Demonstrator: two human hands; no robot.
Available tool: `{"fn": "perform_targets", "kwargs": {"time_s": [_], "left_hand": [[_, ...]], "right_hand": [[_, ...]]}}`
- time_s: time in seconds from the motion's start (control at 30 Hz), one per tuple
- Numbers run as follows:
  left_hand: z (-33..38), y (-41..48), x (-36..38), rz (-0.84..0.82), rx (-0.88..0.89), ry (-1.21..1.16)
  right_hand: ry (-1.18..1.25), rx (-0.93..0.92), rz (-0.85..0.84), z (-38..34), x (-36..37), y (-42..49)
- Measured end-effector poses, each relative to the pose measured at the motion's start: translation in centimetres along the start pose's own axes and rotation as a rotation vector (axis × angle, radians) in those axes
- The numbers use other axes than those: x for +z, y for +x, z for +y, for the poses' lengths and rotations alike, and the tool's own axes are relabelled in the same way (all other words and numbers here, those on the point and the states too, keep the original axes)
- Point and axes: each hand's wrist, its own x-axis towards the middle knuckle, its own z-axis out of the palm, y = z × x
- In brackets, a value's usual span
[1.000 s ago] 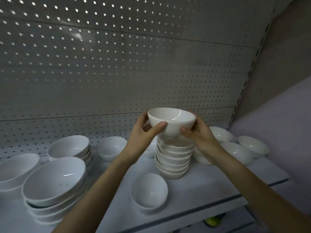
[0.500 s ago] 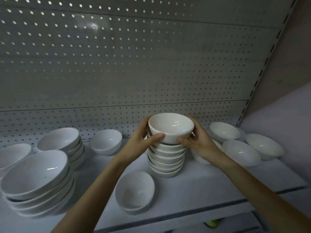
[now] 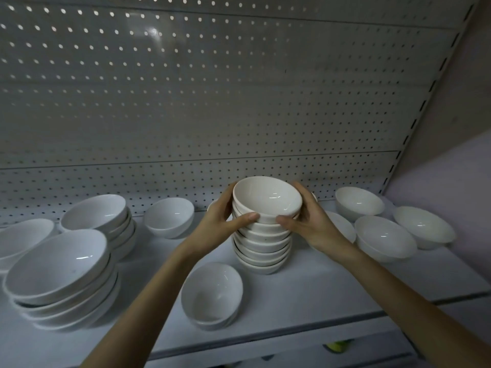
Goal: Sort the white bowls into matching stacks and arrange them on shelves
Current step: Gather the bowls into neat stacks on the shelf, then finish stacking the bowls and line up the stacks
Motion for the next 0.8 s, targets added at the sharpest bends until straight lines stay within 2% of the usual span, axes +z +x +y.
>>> {"fn": "perform_targets", "kwargs": {"time_s": [0.3, 0.47, 0.6, 0.7, 0.8], "left_hand": [[1.0, -1.5, 0.0, 0.001, 0.005, 0.002], [1.2, -3.4, -1.0, -0.048, -0.052, 0.089], [0.8, -5.5, -1.6, -0.013, -0.005, 0.458], [0.2, -7.5, -1.3, 0.027, 0.039, 0.799], [-0.7, -9.4, -0.3, 0.015, 0.130, 0.982]], "right_hand": [[0.058, 0.057, 0.060, -1.1, 0.7, -1.6], [-0.073, 0.080, 0.036, -2.4, 0.7, -3.8], [-0.381, 0.193, 0.118, -2.3, 0.6, -5.9], [-0.689, 0.174, 0.197, -1.8, 0.6, -8.0], [-0.960, 0.240, 0.209, -0.9, 0.6, -10.8]]}}
